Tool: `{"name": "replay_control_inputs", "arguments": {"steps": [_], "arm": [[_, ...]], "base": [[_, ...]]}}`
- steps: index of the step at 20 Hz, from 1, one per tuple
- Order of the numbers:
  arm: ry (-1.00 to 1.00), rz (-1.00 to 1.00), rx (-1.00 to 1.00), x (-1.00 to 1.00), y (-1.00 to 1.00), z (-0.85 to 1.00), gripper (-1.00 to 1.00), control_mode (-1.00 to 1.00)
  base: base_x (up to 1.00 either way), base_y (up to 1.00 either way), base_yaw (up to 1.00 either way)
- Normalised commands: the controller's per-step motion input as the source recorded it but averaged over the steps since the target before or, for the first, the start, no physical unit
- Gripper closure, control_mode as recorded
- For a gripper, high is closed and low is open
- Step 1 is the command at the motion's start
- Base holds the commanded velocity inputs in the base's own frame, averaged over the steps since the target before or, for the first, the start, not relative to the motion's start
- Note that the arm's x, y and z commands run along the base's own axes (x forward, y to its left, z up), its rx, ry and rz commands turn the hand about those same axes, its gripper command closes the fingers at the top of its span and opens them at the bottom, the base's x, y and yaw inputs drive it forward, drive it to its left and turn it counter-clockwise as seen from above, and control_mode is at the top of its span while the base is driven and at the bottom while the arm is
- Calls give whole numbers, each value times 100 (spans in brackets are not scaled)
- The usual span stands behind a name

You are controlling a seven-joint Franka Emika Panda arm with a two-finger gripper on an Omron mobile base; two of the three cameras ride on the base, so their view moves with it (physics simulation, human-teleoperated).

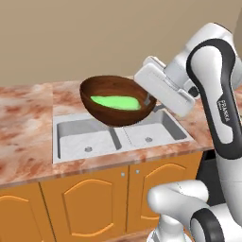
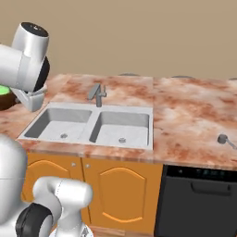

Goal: Pick the corn from the sink and place it in the bowl. Then pick the bowl and place it in the microwave. Then close the microwave door and press the start button.

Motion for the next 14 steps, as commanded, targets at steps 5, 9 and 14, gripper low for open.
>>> {"name": "replay_control_inputs", "arguments": {"steps": [5, 9, 14], "arm": [[0, 0, 0, 0, 0, 0, 100, 100], [0, 0, 0, 0, 0, 0, 100, 100], [0, 0, 0, 0, 0, 0, 100, 100]], "base": [[-47, -2, -12], [-26, 0, -15], [-15, -7, -48]]}}
